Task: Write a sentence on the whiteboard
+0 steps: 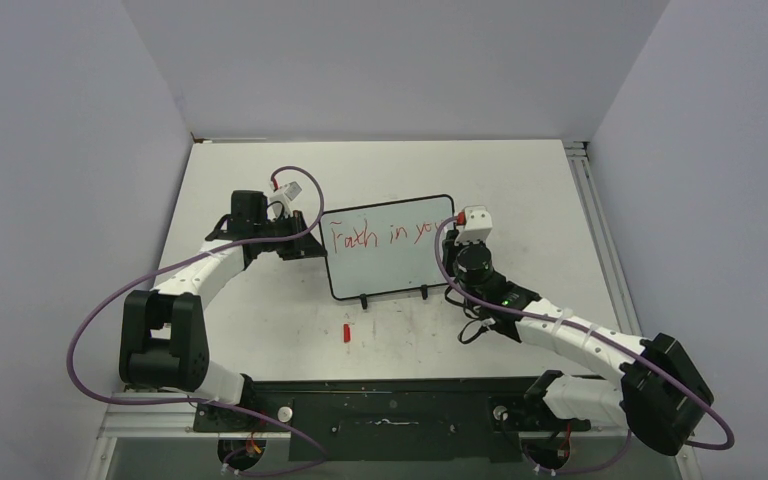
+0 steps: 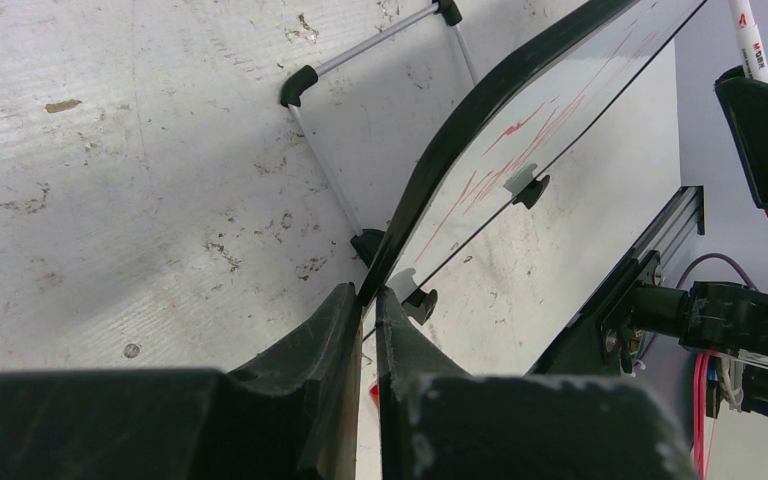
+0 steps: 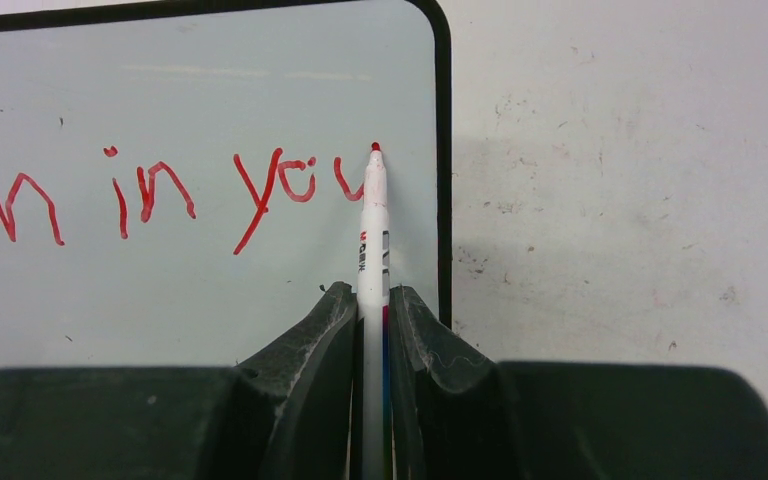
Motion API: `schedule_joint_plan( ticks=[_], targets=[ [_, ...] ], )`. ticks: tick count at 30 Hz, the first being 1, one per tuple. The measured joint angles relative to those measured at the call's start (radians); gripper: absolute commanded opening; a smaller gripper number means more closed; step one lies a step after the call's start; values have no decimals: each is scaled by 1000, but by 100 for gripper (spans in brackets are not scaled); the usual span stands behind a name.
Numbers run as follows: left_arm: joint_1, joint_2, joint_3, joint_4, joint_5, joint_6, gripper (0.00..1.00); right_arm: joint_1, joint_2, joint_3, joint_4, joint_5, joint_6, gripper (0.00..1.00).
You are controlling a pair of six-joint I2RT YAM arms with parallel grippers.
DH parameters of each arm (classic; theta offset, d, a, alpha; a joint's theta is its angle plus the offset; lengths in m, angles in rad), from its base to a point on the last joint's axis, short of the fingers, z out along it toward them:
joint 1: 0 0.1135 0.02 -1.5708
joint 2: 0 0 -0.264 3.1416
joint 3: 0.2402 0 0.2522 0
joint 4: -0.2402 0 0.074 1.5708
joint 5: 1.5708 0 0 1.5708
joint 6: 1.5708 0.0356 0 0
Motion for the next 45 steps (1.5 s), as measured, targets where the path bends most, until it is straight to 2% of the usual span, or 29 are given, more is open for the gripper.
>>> schedule_joint_plan(
  ticks=[27,45],
  targets=[
    [-1,-3,0,-2,0,0,5,-4,-12,-53,1,-26,57,5],
    [-1,-4,0,-4,0,0,5,-4,-72,-32,-49,-14,21,5]
  ],
)
